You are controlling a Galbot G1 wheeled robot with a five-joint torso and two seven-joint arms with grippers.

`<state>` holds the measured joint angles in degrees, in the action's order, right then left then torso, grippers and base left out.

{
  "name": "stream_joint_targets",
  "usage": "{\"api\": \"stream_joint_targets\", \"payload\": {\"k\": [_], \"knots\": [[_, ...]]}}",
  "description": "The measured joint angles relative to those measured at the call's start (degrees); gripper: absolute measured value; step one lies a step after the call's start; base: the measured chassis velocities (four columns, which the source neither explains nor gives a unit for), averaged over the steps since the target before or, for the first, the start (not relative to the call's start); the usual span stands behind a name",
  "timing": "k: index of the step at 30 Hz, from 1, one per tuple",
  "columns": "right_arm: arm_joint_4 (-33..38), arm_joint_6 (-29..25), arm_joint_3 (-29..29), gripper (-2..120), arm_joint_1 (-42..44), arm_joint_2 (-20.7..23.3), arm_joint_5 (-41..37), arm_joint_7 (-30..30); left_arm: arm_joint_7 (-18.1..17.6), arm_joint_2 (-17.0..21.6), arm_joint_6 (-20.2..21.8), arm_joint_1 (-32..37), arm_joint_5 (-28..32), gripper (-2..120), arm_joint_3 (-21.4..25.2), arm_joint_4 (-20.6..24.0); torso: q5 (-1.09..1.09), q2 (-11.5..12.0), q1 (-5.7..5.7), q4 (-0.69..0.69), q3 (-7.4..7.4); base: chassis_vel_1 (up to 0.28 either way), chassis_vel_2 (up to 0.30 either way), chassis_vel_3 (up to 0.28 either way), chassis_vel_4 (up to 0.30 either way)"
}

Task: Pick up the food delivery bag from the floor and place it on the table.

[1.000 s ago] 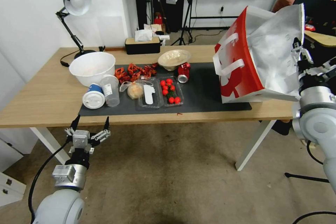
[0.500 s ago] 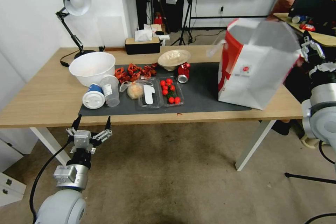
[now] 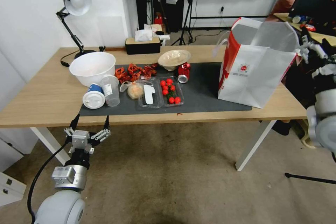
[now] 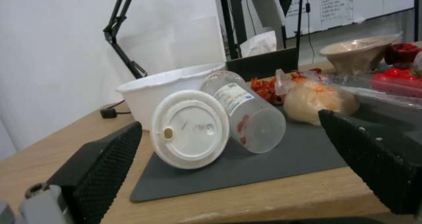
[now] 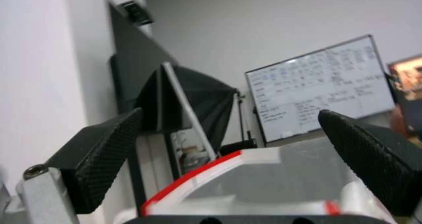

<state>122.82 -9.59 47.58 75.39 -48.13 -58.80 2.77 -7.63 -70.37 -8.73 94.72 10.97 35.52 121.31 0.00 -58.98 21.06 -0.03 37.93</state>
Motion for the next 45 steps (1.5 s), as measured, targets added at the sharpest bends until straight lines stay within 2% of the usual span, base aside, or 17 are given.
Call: {"api": "stream_joint_targets", "payload": {"k": [1,5,6,9,10,11,13,15,17,26,45], "knots": [[0.0,0.0,0.0,100,0.0,0.0,0.0,0.0,0.0,0.0,0.0,0.0,0.0,100,0.0,0.0,0.0,0.0,0.0,0.0,0.0,0.0,0.0,0.0,0.0],[8.5,3.25,0.81,100,5.44,-5.63,10.52,-1.96,0.34,0.17,-0.92,-0.03,0.68,100,0.3,-0.38,-0.02,0.0,0.0,0.04,0.0,0.0,0.0,0.0,0.0],[8.5,3.25,0.81,100,5.44,-5.63,10.52,-1.96,0.34,0.17,-0.92,-0.03,0.68,100,0.3,-0.38,-0.02,0.0,0.0,0.04,0.0,0.0,0.0,0.0,0.0],[12.57,5.47,0.03,100,11.05,-10.91,21.1,-5.62,0.57,0.25,-1.26,-0.19,1.14,100,0.63,-0.72,-0.02,0.0,-0.01,0.02,0.0,0.0,0.0,0.0,0.0],[12.54,5.28,-0.54,100,12.48,-12.19,24.3,-6.45,0.66,0.29,-1.52,-0.26,1.26,100,0.66,-1.02,-0.02,0.0,-0.01,0.02,-0.01,0.0,0.0,0.0,0.0],[12.54,5.28,-0.54,100,12.48,-12.19,24.3,-6.45,0.66,0.29,-1.52,-0.26,1.26,100,0.66,-1.02,-0.02,0.0,-0.01,0.02,-0.01,0.0,0.0,0.0,0.0],[10.52,2.94,-2.32,100,15.2,-14.91,30.78,-7.7,0.9,0.39,-2.2,-0.53,1.48,100,0.67,-1.95,-0.02,0.0,0.0,0.02,0.0,0.0,0.0,0.0,0.0],[9.34,1.86,-2.98,100,15.99,-15.81,32.62,-7.82,1.06,0.44,-2.55,-0.69,1.58,100,0.64,-2.53,0.0,0.0,-0.01,0.03,0.0,0.0,0.0,0.0,0.0],[5.57,-0.81,-3.91,100,16.8,-17.82,36.09,-8.39,1.58,0.41,-3.33,-1.16,1.62,100,0.47,-3.68,-0.01,0.0,0.0,0.02,0.0,0.0,0.0,0.0,0.0],[-5.67,-4.62,-7.47,100,15.82,-22.11,38.16,-8.75,2.36,0.29,-4.34,-1.9,1.62,100,0.12,-5.08,0.0,0.0,0.0,0.02,0.01,0.0,0.0,0.0,0.0],[-6.85,-4.79,-8.87,100,14.12,-23.07,37.61,-6.79,2.59,0.42,-4.52,-1.95,1.66,100,0.42,-5.14,-0.01,0.0,0.0,0.03,0.01,0.0,0.0,0.0,0.0]]}}
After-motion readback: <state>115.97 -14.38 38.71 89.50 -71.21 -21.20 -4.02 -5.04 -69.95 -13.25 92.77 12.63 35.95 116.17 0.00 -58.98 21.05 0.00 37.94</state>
